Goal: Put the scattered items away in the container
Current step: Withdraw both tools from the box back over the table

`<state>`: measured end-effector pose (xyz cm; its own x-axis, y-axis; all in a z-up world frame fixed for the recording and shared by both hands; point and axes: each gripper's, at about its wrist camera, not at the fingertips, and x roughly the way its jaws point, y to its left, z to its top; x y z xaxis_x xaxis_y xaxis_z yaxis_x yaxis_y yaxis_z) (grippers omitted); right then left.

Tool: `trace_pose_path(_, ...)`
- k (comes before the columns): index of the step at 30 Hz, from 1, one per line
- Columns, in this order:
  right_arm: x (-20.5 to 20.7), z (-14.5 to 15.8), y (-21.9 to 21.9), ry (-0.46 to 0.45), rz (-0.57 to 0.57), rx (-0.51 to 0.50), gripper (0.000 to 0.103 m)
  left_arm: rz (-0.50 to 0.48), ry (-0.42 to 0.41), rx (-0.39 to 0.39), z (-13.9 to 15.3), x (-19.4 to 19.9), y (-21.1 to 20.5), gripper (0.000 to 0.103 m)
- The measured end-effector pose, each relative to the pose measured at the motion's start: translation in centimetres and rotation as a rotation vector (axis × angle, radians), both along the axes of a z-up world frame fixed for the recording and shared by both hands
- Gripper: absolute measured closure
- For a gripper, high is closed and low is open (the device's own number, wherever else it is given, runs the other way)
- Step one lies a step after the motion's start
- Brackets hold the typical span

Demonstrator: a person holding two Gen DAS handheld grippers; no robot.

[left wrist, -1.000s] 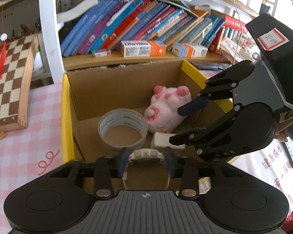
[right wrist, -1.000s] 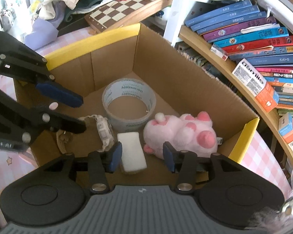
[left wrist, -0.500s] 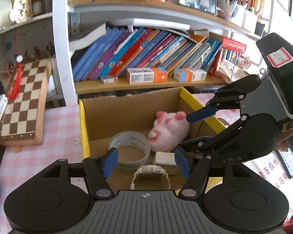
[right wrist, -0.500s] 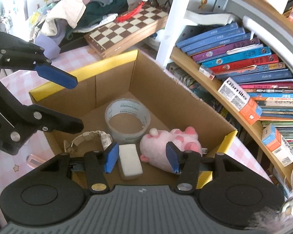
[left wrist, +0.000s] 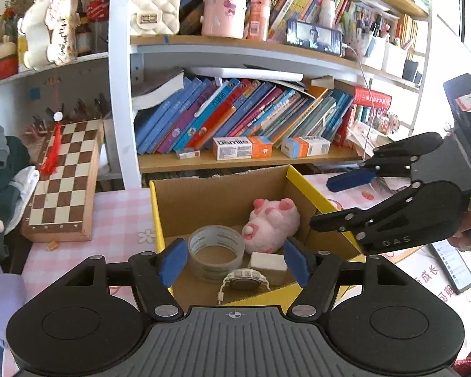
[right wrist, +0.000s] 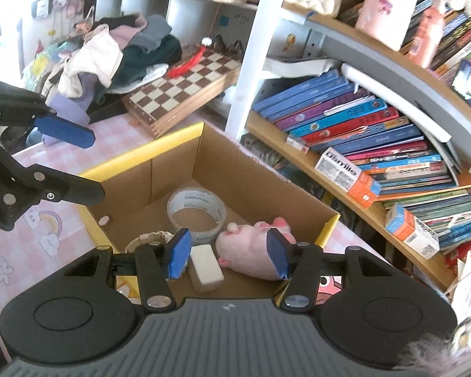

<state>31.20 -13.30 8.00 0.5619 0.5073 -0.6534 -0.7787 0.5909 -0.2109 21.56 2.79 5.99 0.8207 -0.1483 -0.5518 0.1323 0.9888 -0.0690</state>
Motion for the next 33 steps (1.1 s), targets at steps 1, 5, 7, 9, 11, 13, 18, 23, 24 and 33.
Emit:
trace_pose_path(1, -0.4, 0.2, -0.2, -0.005, -0.007, 0.006, 0.052, 0.000, -0.002, -0.002, 0.0, -0.3, 0.0, 0.033)
trace_pose_path(5, -2.0, 0.7, -0.9, -0.021, -0.032, 0.023, 0.049, -0.005, -0.006, -0.004, 0.1, -1.6, 0.1, 0.033)
trace_pose_path(7, -2.8, 0.9, -1.2, -0.033, -0.050, 0.030, 0.047, -0.009, -0.008, -0.006, 0.1, -2.3, 0.2, 0.033)
trace_pose_path(9, -3.6, 1.0, -1.5, -0.043, -0.070, 0.037, 0.045, -0.011, -0.010, -0.007, 0.1, -3.0, 0.3, 0.033)
trace_pose_path(11, -4.4, 1.0, -1.8, -0.044, -0.090, 0.042, 0.043, -0.015, -0.011, -0.008, 0.1, -3.8, 0.5, 0.033)
trace_pose_path(13, -5.3, 1.0, -2.1, -0.047, -0.106, 0.046, 0.043, -0.020, -0.010, -0.009, 0.2, -4.6, 0.6, 0.033)
trace_pose_path(18, -8.2, 1.0, -2.3, -0.064, -0.126, 0.048, 0.041, -0.032, -0.006, -0.011, 0.1, -6.5, 0.9, 0.033)
trace_pose_path(23, -10.8, 0.9, -2.7, -0.074, -0.161, 0.064, 0.038, -0.044, 0.001, -0.010, 0.0, -8.3, 1.0, 0.033)
trace_pose_path(24, -11.3, 0.9, -2.8, -0.074, -0.168, 0.066, 0.038, -0.046, 0.002, -0.009, 0.0, -8.7, 1.0, 0.033)
trace_pose_path(33, -15.1, -0.1, -4.1, -0.057, -0.251, 0.078, 0.029, -0.049, 0.022, 0.002, -0.8, -11.5, 1.5, 0.028)
